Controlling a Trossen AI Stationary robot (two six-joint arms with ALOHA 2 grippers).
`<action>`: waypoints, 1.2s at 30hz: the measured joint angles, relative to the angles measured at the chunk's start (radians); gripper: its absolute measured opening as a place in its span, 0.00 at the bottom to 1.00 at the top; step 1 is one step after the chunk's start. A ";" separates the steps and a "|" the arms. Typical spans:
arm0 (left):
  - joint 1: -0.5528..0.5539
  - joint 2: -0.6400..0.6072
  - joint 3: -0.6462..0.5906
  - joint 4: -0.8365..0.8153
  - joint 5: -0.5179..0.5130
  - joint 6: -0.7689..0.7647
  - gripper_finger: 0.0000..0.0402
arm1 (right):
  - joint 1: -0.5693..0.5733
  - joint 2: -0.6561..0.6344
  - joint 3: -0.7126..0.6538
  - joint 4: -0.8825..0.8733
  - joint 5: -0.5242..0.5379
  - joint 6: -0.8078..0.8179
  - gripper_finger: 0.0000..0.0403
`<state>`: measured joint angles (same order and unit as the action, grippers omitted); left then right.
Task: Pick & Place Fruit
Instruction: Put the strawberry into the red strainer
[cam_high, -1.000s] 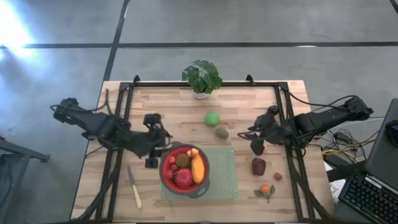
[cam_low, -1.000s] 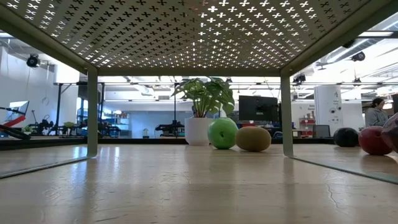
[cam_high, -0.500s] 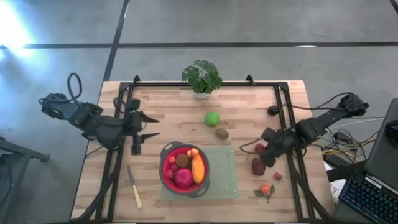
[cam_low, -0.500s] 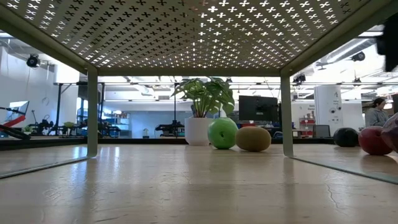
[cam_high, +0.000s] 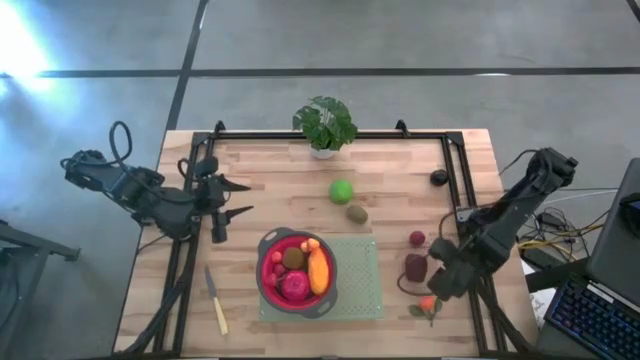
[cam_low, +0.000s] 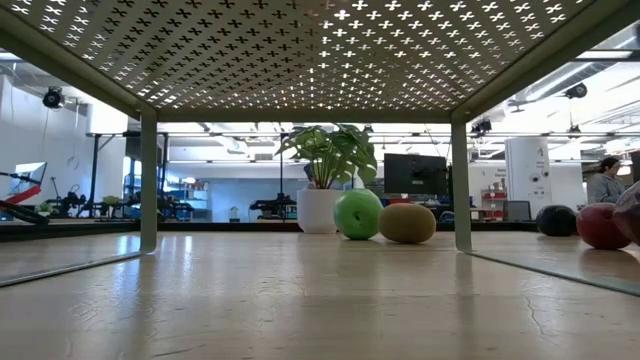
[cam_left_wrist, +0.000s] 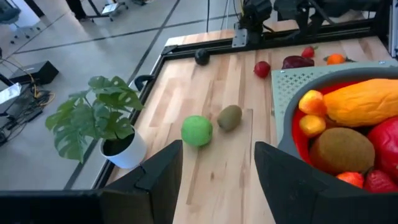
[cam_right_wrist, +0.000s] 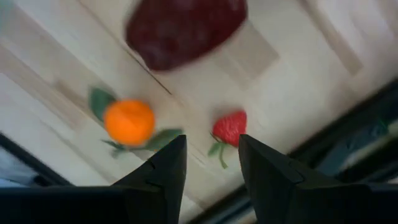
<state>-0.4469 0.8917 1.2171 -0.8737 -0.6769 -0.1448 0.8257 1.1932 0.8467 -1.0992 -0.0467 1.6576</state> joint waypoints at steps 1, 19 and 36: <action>0.000 0.002 0.000 0.001 0.000 -0.004 0.51 | 0.011 0.017 0.000 -0.002 -0.016 0.006 0.37; 0.000 0.001 0.006 0.002 -0.002 -0.010 0.51 | 0.021 0.204 0.000 0.007 -0.090 0.067 0.59; 0.000 0.027 0.006 0.003 0.008 -0.039 0.51 | 0.018 0.382 -0.001 0.065 -0.135 0.039 0.56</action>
<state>-0.4469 0.9191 1.2232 -0.8711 -0.6690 -0.1837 0.8440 1.5747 0.8459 -1.0339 -0.1814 1.6969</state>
